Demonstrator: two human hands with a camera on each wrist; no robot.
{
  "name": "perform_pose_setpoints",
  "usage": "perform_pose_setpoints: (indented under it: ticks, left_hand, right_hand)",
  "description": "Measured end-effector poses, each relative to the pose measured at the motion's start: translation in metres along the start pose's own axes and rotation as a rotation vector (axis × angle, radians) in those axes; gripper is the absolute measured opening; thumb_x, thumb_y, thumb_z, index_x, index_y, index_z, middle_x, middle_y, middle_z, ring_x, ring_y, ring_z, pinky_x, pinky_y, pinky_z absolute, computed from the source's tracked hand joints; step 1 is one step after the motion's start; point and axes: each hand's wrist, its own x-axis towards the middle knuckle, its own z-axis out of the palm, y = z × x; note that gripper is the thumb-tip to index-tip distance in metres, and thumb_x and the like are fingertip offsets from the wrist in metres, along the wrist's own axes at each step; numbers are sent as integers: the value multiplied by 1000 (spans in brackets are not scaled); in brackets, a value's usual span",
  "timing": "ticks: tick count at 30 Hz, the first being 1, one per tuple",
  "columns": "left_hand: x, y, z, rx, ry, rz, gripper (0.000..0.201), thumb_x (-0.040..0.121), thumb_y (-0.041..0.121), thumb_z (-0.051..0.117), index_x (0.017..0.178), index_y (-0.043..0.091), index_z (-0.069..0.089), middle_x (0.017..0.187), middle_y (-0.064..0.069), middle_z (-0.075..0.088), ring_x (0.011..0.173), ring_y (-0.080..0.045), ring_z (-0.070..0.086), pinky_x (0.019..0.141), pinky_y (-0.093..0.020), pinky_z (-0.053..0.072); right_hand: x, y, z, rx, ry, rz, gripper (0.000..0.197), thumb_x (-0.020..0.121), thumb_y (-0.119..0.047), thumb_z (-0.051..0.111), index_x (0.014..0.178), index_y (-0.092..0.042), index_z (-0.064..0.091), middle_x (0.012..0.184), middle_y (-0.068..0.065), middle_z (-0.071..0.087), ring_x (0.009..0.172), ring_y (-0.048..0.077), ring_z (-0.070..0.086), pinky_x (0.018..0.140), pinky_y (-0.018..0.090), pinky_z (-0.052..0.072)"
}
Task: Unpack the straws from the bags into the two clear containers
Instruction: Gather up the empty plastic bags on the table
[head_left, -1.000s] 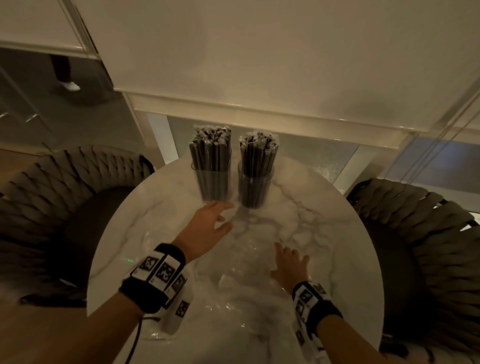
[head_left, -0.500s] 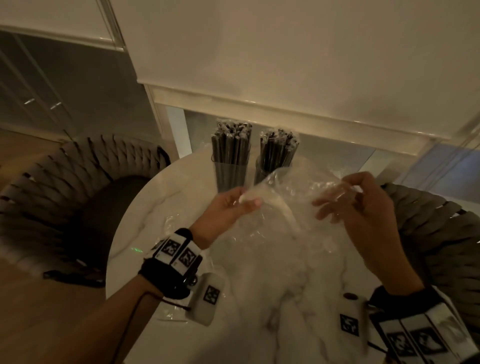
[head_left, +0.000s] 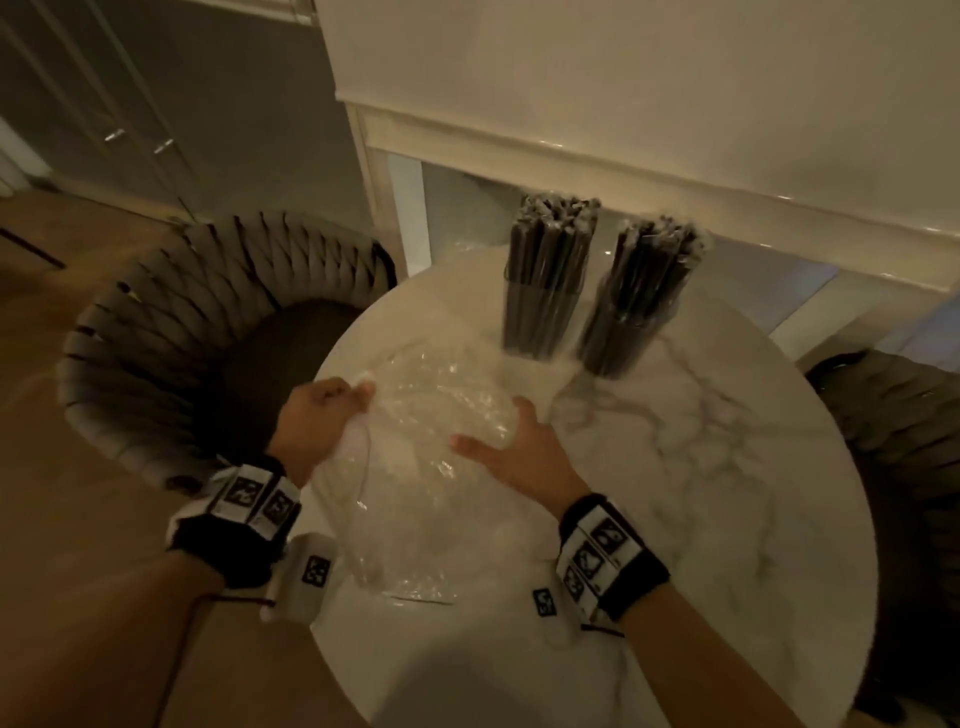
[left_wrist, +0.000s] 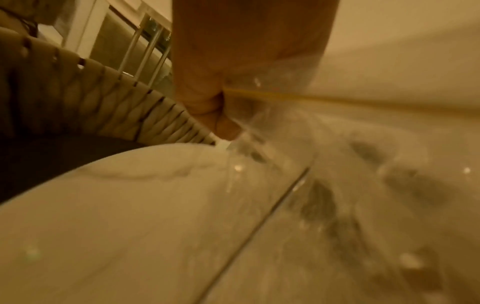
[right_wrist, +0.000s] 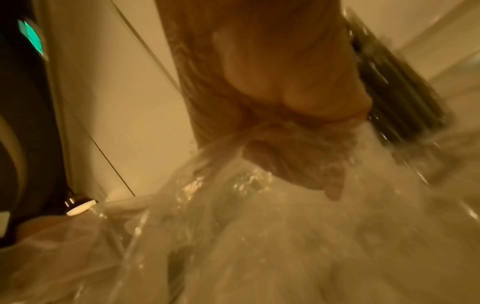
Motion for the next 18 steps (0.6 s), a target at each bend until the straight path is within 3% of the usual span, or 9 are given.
perform_pose_setpoints:
  ticks: [1, 3, 6, 8, 10, 12, 13, 16, 18]
  left_hand:
    - [6, -20, 4, 110, -6, -42, 40, 84, 39, 65, 66, 3, 58, 66, -12, 56, 69, -25, 55, 70, -35, 44]
    - [13, -52, 16, 281, -35, -95, 38, 86, 42, 60, 74, 6, 61, 73, -13, 61, 80, -33, 62, 70, -33, 41]
    - [15, -68, 29, 400, -48, -109, 39, 88, 41, 58, 106, 7, 58, 108, -18, 63, 103, -36, 59, 80, -34, 42]
    - [13, -55, 26, 440, 0, 51, 51, 86, 42, 60, 126, 13, 47, 128, -16, 49, 114, -32, 54, 93, -41, 44]
    - [5, -32, 19, 507, 35, 358, 66, 81, 52, 61, 136, 25, 35, 137, -9, 38, 122, -25, 45, 103, -47, 37]
    - [-9, -9, 17, 644, -125, 566, 88, 72, 71, 55, 143, 36, 17, 149, -2, 26, 136, -21, 30, 110, -52, 24]
    - [-15, -6, 22, 741, -253, 574, 101, 66, 80, 51, 146, 40, 3, 156, 0, 14, 143, -21, 17, 113, -55, 17]
    - [-24, -26, 44, 924, -595, 337, 131, 49, 88, 54, 138, 43, -31, 158, 2, -20, 146, -30, -12, 110, -65, -2]
    - [-23, -43, 58, 932, -680, 229, 135, 48, 85, 59, 138, 41, -31, 158, 3, -21, 146, -32, -10, 109, -68, -1]
  right_hand:
    - [7, 8, 15, -88, -68, 48, 113, 60, -76, 66, 146, -20, 19, 149, 15, 35, 134, 32, 40, 106, 42, 39]
    - [16, 21, 36, -229, -139, 76, 103, 63, -74, 65, 140, -13, 35, 141, 13, 48, 125, 30, 50, 102, 41, 44]
    - [25, 32, 52, -150, -159, 105, 77, 73, -54, 72, 134, -14, 49, 123, 8, 63, 109, 25, 61, 85, 28, 47]
    - [30, 35, 51, 12, -114, 159, 51, 75, -40, 76, 116, -13, 62, 110, 10, 66, 99, 24, 63, 76, 24, 43]
    - [32, 33, 44, 182, -19, 210, 31, 75, -30, 75, 95, -9, 66, 100, 12, 68, 91, 26, 65, 71, 30, 49]
    - [29, 27, 35, 288, 59, 201, 28, 75, -22, 70, 94, -1, 68, 93, 16, 71, 85, 31, 67, 76, 41, 55]
    - [27, 24, 32, 331, 73, 193, 28, 75, -20, 67, 94, 0, 68, 91, 17, 71, 83, 33, 68, 78, 45, 56]
    - [15, 13, 31, 557, 38, 166, 21, 80, -10, 55, 94, 3, 66, 88, 18, 72, 78, 30, 69, 70, 38, 57]
    - [4, 1, 34, 795, -1, 145, 20, 83, 3, 49, 98, 7, 62, 85, 19, 68, 75, 27, 70, 68, 35, 57]
